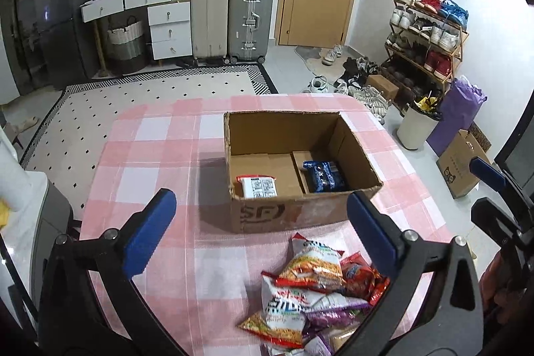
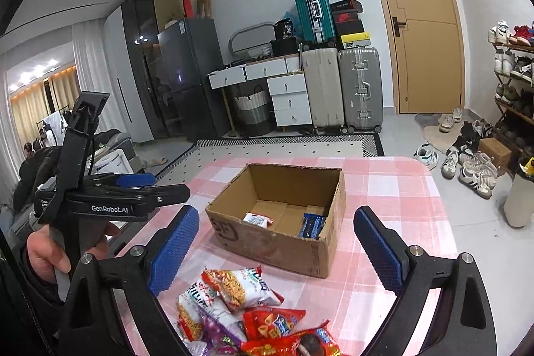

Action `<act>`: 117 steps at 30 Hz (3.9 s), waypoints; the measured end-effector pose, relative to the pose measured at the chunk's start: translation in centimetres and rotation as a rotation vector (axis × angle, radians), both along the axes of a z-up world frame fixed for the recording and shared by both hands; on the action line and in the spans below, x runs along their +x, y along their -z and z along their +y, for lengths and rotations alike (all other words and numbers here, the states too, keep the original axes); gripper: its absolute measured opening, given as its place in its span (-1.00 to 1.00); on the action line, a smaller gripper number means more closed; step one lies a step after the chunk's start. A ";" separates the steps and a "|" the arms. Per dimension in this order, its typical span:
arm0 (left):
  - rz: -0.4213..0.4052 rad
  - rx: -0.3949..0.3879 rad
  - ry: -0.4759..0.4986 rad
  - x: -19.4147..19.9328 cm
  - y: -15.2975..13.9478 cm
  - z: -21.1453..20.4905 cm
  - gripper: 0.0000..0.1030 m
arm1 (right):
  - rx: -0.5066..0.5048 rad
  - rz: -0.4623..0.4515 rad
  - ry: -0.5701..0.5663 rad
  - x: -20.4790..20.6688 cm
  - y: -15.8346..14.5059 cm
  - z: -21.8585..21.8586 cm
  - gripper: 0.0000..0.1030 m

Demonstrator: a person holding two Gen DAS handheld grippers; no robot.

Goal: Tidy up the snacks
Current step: 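Withdraw both tools from the box back toward the snack pile, then grasp the red Oreo packet with the right tool while the left tool grasps the silver bag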

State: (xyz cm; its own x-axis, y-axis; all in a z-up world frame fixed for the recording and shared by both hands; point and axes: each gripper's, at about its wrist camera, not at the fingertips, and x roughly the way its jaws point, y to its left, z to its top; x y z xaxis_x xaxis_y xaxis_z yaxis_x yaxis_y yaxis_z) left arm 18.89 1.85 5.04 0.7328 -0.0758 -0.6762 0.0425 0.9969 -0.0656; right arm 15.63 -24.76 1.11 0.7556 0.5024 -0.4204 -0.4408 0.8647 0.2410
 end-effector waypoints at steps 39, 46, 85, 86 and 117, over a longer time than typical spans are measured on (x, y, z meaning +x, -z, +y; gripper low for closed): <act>0.054 -0.102 -0.017 -13.5 5.7 0.4 0.97 | -0.036 0.157 -0.083 -8.8 10.2 0.9 0.94; 0.102 -0.095 -0.003 -13.0 8.7 0.2 0.97 | -0.038 0.211 -0.100 -6.6 12.9 1.4 0.93; 0.196 -0.138 -0.011 -12.0 13.1 0.8 0.97 | 0.033 0.271 -0.139 -5.0 15.7 1.1 -0.16; 0.198 -0.140 -0.010 -12.1 13.2 0.8 0.97 | 0.034 0.269 -0.142 -5.1 15.6 1.1 -0.16; 0.354 -0.181 0.057 -12.3 18.1 -1.7 0.97 | 0.063 0.266 -0.110 -6.4 15.1 -0.2 -0.16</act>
